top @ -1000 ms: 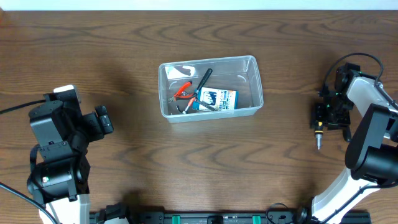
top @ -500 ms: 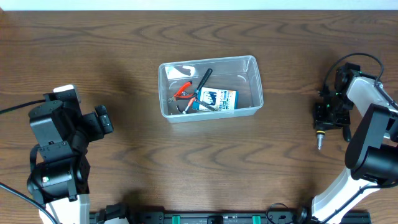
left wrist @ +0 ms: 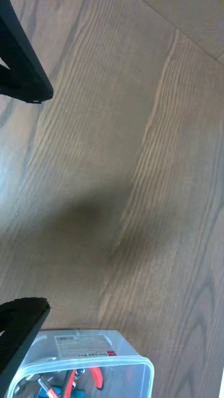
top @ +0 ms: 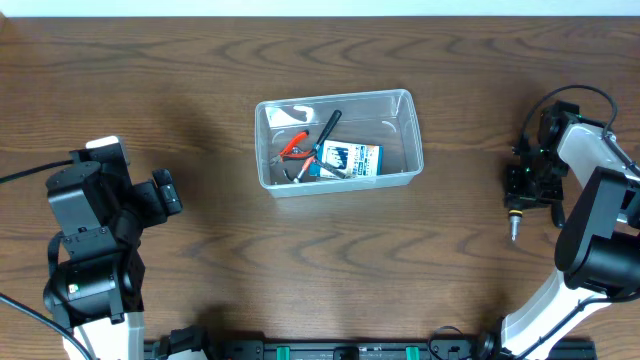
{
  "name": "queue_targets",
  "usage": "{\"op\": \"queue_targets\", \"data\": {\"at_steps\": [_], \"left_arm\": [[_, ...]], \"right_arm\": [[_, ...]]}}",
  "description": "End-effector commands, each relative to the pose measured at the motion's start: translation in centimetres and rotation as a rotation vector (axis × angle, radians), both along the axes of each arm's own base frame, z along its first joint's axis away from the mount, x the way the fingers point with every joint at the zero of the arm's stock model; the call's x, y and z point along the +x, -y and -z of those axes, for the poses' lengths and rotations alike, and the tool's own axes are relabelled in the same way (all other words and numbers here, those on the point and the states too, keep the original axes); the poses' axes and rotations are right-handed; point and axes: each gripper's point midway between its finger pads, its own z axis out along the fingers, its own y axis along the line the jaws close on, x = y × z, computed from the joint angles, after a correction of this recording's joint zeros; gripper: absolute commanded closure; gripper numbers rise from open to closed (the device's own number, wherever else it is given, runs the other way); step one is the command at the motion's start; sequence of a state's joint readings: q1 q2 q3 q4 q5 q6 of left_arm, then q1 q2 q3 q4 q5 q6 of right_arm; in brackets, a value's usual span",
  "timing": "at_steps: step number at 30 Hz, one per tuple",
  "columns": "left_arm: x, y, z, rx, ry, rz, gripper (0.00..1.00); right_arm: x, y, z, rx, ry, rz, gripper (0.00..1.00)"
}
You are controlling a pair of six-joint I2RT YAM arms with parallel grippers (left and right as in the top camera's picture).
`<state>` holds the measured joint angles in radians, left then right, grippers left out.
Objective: Pack container
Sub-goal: 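Lower right gripper and grasp the stubby yellow-handled screwdriver, then carry the stubby screwdriver left and release it into the container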
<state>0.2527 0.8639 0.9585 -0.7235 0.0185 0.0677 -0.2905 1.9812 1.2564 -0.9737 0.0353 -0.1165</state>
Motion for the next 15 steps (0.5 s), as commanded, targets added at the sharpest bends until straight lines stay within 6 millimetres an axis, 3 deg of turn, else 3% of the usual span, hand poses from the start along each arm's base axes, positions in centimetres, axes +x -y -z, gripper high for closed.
{"op": "queue_targets", "data": {"at_steps": [1,7,15], "left_arm": [[0.1,-0.3,0.1,0.015,-0.005,-0.005,0.02],[0.1,-0.3,0.1,0.017,-0.005,-0.003,0.02],[0.1,-0.3,0.1,0.017,-0.005,-0.003,0.02]], "right_arm": [[-0.3,-0.3,1.4,0.009,-0.031,0.011,0.99],[0.9,-0.5,0.1,0.014,0.006,0.003,0.99],[4.2,-2.2,-5.8,-0.037,0.169,-0.093,0.99]]}}
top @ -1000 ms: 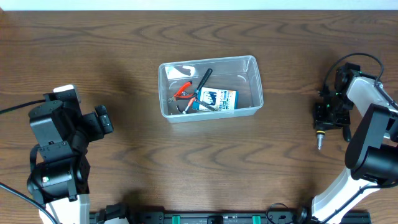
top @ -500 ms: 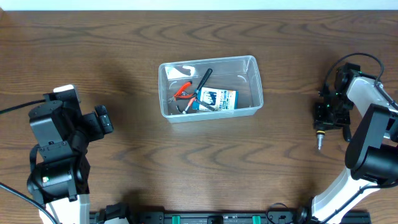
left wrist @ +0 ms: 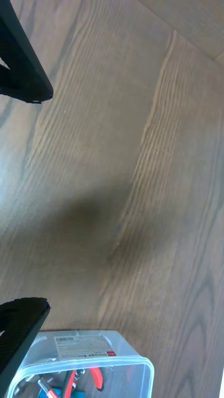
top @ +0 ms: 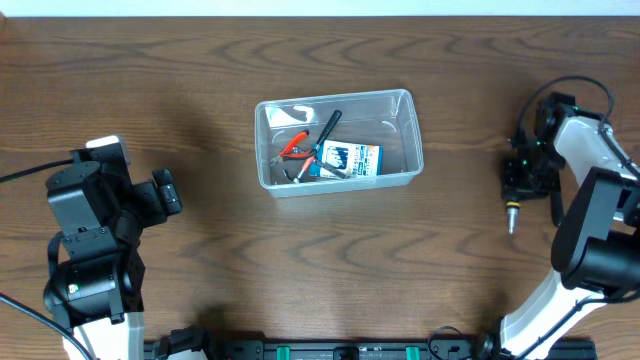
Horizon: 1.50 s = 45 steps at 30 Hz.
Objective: Pack container
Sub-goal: 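Carry the stubby screwdriver left and release it into the container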
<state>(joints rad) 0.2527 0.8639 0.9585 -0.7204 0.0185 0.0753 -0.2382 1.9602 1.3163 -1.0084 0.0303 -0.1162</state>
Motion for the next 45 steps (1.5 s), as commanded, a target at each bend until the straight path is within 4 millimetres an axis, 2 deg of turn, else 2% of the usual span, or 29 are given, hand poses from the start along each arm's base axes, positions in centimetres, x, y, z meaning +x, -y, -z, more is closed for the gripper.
{"op": "queue_targets", "data": {"at_steps": [1,8,12,15,17,20,23,27,30,37,45], "left_arm": [[0.0,-0.3,0.2,0.011,-0.006,-0.008,0.02],[0.1,-0.3,0.1,0.012,-0.004,-0.008,0.02],[0.1,-0.3,0.1,0.012,-0.004,-0.008,0.02],[0.1,-0.3,0.1,0.011,-0.004,-0.008,0.02],[0.1,-0.3,0.1,0.012,-0.004,-0.008,0.02],[0.0,-0.3,0.1,0.011,-0.004,-0.008,0.03],[0.0,-0.3,0.2,0.011,-0.004,-0.008,0.02],[0.0,-0.3,0.2,0.011,-0.004,-0.008,0.02],[0.0,-0.3,0.2,0.011,-0.004,-0.008,0.02],[0.0,-0.3,0.2,0.011,-0.005,-0.008,0.02],[0.0,-0.3,0.2,0.011,-0.005,-0.008,0.02]], "right_arm": [[2.8,-1.4,-4.7,-0.032,0.153,-0.07,0.99],[4.4,-4.0,-9.0,-0.095,0.271,-0.19,0.99],[5.6,-6.9,-11.3,-0.09,0.345,-0.335,0.99],[6.8,-11.6,-14.2,-0.045,0.444,-0.555,0.99],[7.1,-15.4,-16.0,-0.006,0.503,-0.736,0.99],[6.5,-21.2,-17.9,0.025,0.562,-1.003,0.99],[5.3,-26.1,-18.5,0.028,0.602,-1.236,0.99],[3.9,-30.4,-17.3,0.068,0.6,-1.446,0.99],[3.3,-31.7,-15.3,0.128,0.561,-1.535,0.99],[4.3,-30.9,-10.3,0.178,0.436,-1.511,0.99],[4.3,-30.1,-7.1,0.284,0.356,-1.459,0.99]]}}
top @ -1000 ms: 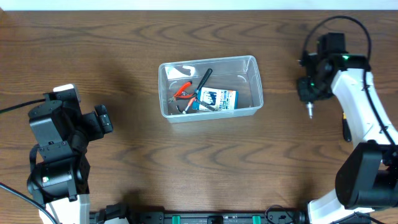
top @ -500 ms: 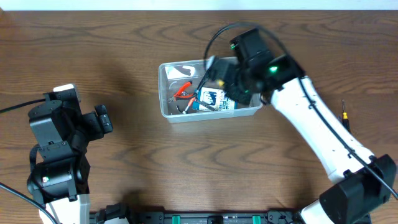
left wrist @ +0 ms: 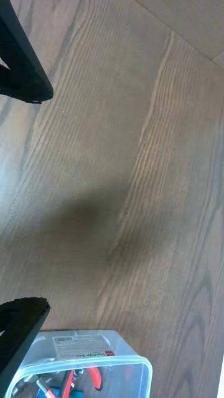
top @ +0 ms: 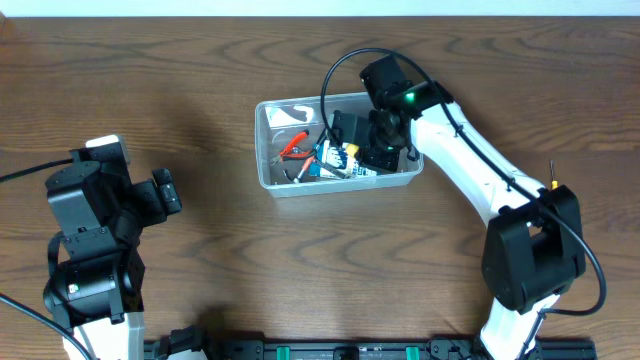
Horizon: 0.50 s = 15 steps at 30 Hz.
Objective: Pack container
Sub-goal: 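Carry the stubby screwdriver left and release it into the container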
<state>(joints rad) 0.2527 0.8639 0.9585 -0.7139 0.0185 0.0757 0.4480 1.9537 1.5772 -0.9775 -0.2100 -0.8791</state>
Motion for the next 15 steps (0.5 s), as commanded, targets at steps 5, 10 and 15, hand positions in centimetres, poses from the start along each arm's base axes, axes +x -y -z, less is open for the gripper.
{"op": "queue_targets", "data": {"at_steps": [5,10,15], "left_arm": [[-0.1,-0.3,0.3,0.009,-0.011,-0.008,0.02],[-0.1,-0.3,0.3,0.009,-0.011,-0.008,0.02],[-0.1,-0.3,0.3,0.009,-0.011,-0.008,0.02]], "right_arm": [[-0.6,0.8,1.6,0.01,-0.094,0.004,0.98],[-0.9,1.2,1.6,0.0,-0.116,0.033,0.74],[-0.8,1.7,1.6,-0.029,-0.111,0.052,0.57]]}}
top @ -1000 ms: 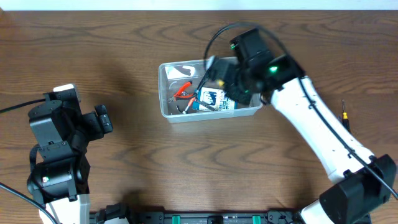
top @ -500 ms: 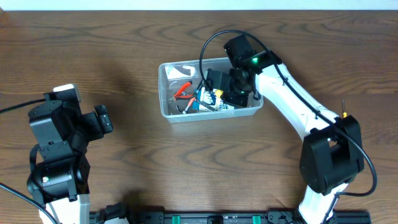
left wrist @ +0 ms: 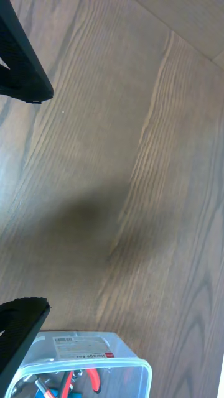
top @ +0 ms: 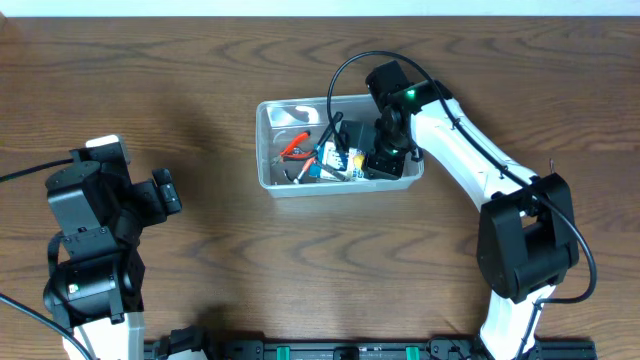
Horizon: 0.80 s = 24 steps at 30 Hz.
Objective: Pack container
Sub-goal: 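Carry the stubby screwdriver left and release it into the container, then move right gripper back over the long thin screwdriver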
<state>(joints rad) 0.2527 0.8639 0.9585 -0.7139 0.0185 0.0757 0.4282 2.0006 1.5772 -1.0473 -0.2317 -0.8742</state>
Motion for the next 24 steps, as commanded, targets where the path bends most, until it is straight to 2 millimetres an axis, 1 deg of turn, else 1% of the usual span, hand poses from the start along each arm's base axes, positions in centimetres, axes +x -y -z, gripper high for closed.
{"op": "queue_targets", "data": {"at_steps": [1,2,3,4,7,9,11,12,13,14,15,16,17,18,19,21,24], "left_arm": [[-0.1,-0.3,0.3,0.009,-0.011,-0.008,0.02],[-0.1,-0.3,0.3,0.009,-0.011,-0.008,0.02],[-0.1,-0.3,0.3,0.009,-0.011,-0.008,0.02],[-0.1,-0.3,0.3,0.009,-0.011,-0.008,0.02],[-0.1,-0.3,0.3,0.009,-0.011,-0.008,0.02],[-0.1,-0.3,0.3,0.009,-0.011,-0.008,0.02],[-0.1,-0.3,0.3,0.009,-0.011,-0.008,0.02],[-0.1,-0.3,0.3,0.009,-0.011,-0.008,0.02],[-0.1,-0.3,0.3,0.009,-0.011,-0.008,0.02],[-0.1,-0.3,0.3,0.009,-0.011,-0.008,0.02],[-0.1,-0.3,0.3,0.009,-0.011,-0.008,0.02],[-0.1,-0.3,0.3,0.009,-0.011,-0.008,0.02],[-0.1,-0.3,0.3,0.009,-0.011,-0.008,0.02],[-0.1,-0.3,0.3,0.009,-0.011,-0.008,0.02],[-0.1,-0.3,0.3,0.009,-0.011,-0.008,0.02],[-0.1,-0.3,0.3,0.009,-0.011,-0.008,0.02],[-0.1,-0.3,0.3,0.009,-0.01,-0.009,0.02]], "right_arm": [[0.7,0.8,-0.5,-0.014,0.011,0.033,0.56],[0.7,1.0,-0.6,-0.024,0.015,0.034,0.52],[0.8,1.1,-0.8,-0.03,0.018,0.04,0.45],[1.0,1.2,-1.2,-0.034,0.026,0.053,0.32],[2.0,1.0,-2.9,-0.014,0.065,0.09,0.32],[3.3,0.8,-5.1,0.015,0.107,0.166,0.33],[5.2,1.4,-8.0,0.032,0.168,0.295,0.34],[6.4,2.3,-10.0,0.035,0.209,0.396,0.32],[7.3,3.5,-12.2,0.039,0.251,0.491,0.32],[8.1,4.7,-14.0,0.041,0.284,0.569,0.31],[8.9,6.7,-16.2,0.039,0.326,0.687,0.25],[9.4,8.9,-17.8,0.029,0.357,0.807,0.04],[9.4,11.3,-19.4,0.016,0.377,0.925,0.01],[8.9,14.0,-20.7,0.003,0.377,1.049,0.01],[8.1,16.2,-21.7,-0.002,0.361,1.145,0.01],[6.4,20.1,-22.7,-0.007,0.312,1.289,0.01],[3.2,26.6,-22.7,-0.06,0.23,1.51,0.01]]}}
